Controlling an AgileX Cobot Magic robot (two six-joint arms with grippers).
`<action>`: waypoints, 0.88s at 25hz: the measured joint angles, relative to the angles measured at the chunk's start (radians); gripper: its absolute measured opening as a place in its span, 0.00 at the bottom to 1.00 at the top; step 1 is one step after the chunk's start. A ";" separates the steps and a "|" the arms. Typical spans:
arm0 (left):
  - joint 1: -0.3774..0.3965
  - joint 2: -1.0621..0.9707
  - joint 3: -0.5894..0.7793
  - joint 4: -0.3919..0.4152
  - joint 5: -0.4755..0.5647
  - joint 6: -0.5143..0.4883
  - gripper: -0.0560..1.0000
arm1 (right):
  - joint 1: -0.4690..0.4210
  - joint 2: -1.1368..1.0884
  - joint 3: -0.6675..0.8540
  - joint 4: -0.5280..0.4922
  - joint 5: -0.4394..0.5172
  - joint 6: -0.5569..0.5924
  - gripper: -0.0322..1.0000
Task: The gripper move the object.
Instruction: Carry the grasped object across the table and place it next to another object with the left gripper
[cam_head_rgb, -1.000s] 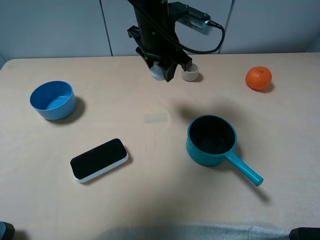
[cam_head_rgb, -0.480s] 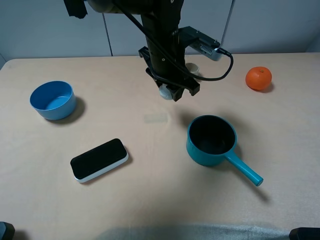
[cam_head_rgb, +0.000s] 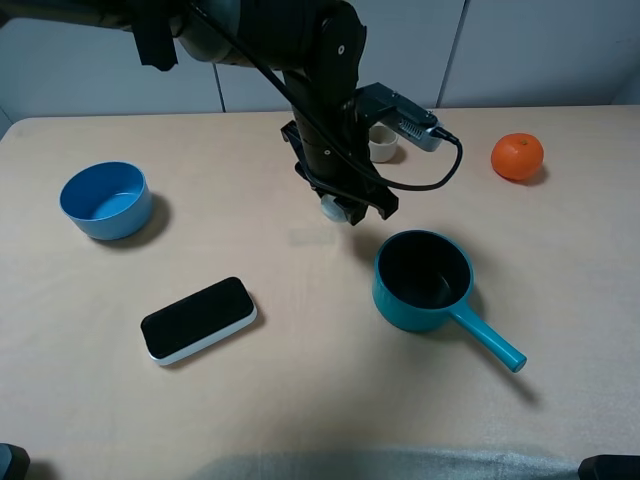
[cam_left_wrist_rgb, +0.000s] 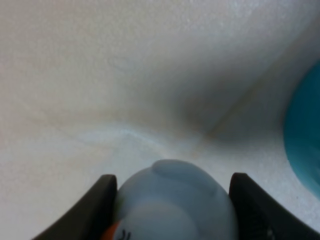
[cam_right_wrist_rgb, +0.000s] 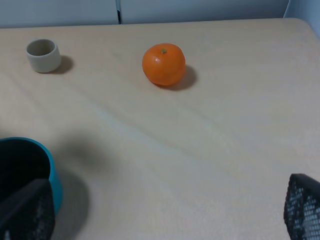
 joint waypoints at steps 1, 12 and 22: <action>0.000 0.003 0.004 0.000 -0.009 0.000 0.51 | 0.000 0.000 0.000 0.000 0.000 0.000 0.70; 0.000 0.081 0.005 -0.001 -0.069 0.006 0.51 | 0.000 0.000 0.000 0.000 0.000 0.000 0.70; 0.000 0.121 0.005 -0.048 -0.100 0.040 0.51 | 0.000 0.000 0.000 0.000 0.000 0.000 0.70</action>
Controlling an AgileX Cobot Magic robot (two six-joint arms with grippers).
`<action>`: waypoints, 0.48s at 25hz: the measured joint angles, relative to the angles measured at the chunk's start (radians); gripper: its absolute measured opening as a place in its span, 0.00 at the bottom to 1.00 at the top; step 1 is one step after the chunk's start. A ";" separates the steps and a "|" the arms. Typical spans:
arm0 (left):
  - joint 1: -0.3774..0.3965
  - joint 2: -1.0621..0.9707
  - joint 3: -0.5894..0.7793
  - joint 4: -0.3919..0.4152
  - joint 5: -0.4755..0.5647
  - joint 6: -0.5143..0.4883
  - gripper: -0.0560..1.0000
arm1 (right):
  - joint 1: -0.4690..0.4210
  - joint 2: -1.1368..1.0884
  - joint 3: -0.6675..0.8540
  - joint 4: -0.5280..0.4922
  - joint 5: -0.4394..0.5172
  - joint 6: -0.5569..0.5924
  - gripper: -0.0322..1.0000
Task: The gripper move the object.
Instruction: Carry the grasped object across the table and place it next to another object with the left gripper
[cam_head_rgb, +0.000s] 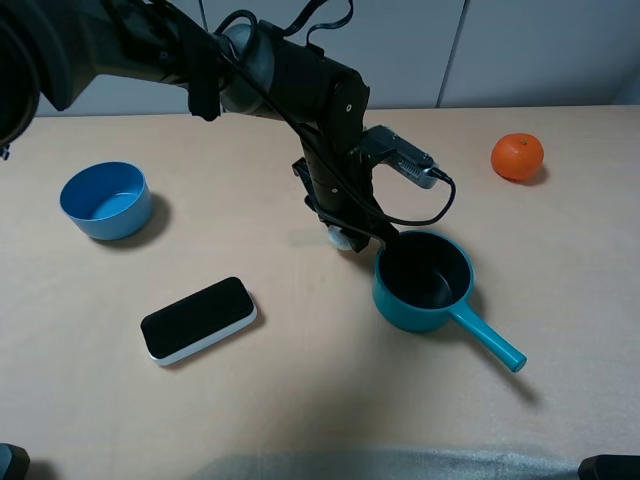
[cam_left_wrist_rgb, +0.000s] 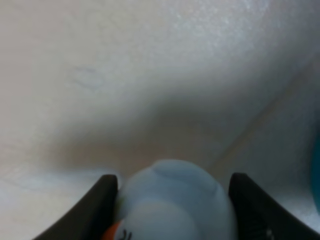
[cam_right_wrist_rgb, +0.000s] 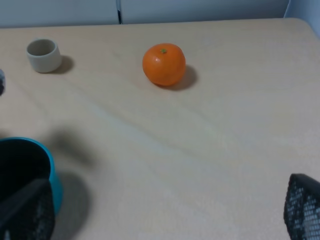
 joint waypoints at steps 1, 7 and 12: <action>0.000 0.001 0.000 -0.002 0.000 0.002 0.51 | 0.000 0.000 0.000 0.000 0.000 0.000 0.70; 0.000 0.001 0.000 -0.005 -0.008 0.004 0.51 | 0.000 0.000 0.000 0.000 0.000 0.000 0.70; 0.000 0.001 0.000 -0.029 -0.013 0.005 0.51 | 0.000 0.000 0.000 0.000 0.000 0.000 0.70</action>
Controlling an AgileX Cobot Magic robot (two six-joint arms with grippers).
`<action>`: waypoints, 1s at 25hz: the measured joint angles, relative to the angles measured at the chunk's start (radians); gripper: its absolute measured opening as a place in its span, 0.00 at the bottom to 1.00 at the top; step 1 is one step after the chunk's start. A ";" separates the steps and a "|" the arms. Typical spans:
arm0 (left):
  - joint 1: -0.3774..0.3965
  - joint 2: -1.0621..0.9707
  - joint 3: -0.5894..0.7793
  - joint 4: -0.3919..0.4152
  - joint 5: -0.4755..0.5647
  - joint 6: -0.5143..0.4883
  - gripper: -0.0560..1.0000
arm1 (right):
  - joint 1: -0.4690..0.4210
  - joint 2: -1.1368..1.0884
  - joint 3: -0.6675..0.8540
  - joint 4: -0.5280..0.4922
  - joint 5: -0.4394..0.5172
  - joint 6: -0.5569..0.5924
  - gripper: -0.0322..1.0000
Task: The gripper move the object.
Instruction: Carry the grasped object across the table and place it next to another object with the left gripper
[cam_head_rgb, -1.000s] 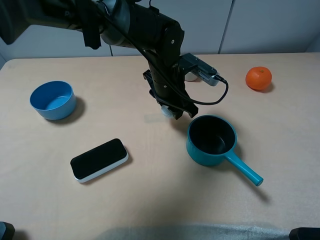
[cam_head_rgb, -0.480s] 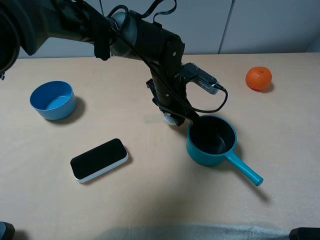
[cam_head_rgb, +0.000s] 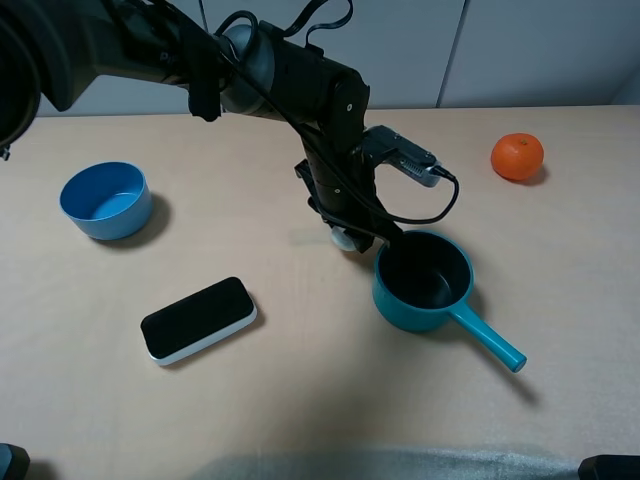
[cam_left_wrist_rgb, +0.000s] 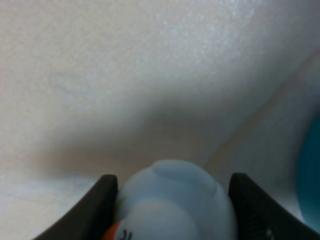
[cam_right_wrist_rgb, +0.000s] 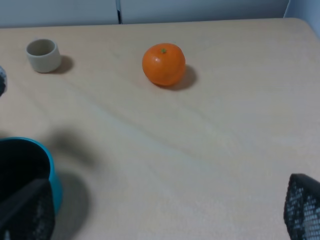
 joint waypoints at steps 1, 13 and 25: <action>0.000 0.000 0.000 -0.002 0.000 0.000 0.51 | 0.000 0.000 0.000 0.000 0.000 0.000 0.70; 0.000 0.000 0.000 -0.003 -0.001 0.000 0.62 | 0.000 0.000 0.000 0.000 0.000 0.000 0.70; 0.000 0.000 -0.001 -0.003 0.002 0.002 0.80 | 0.000 0.000 0.000 0.000 0.000 0.000 0.70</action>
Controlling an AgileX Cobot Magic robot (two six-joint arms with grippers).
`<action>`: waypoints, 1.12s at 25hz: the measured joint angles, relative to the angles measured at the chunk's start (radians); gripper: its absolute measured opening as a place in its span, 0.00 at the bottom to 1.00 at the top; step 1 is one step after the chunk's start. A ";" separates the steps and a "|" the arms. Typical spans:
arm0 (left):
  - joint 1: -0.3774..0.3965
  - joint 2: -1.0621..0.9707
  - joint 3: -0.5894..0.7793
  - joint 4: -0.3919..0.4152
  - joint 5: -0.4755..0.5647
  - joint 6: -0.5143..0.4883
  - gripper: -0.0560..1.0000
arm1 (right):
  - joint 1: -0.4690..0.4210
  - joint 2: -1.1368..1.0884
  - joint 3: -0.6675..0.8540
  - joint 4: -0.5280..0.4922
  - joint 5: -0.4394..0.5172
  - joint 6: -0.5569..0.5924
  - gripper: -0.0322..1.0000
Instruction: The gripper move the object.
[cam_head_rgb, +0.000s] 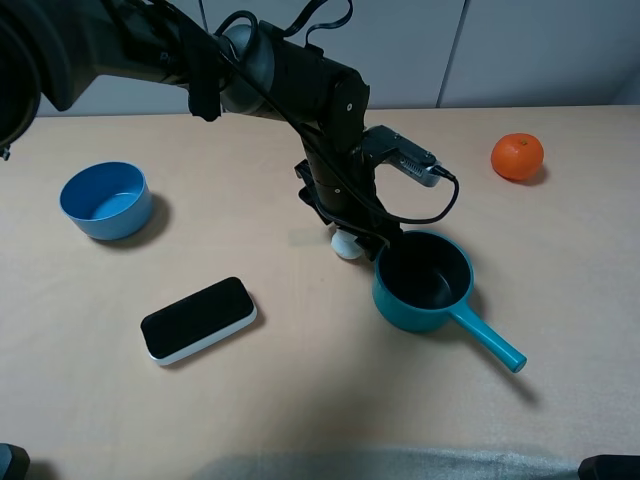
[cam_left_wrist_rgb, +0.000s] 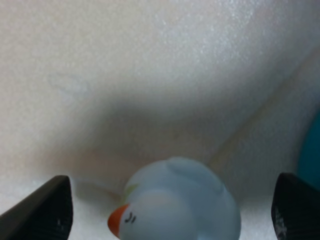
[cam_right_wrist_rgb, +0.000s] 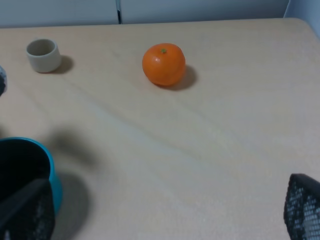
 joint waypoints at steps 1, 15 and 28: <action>0.000 0.000 -0.003 0.000 0.011 0.000 0.80 | 0.000 0.000 0.000 0.000 0.000 0.000 0.70; 0.009 -0.002 -0.167 0.003 0.267 0.000 0.82 | 0.000 0.000 0.000 0.000 0.000 0.000 0.70; 0.049 -0.090 -0.258 0.069 0.423 0.000 0.95 | 0.000 0.000 0.000 0.000 0.000 0.000 0.70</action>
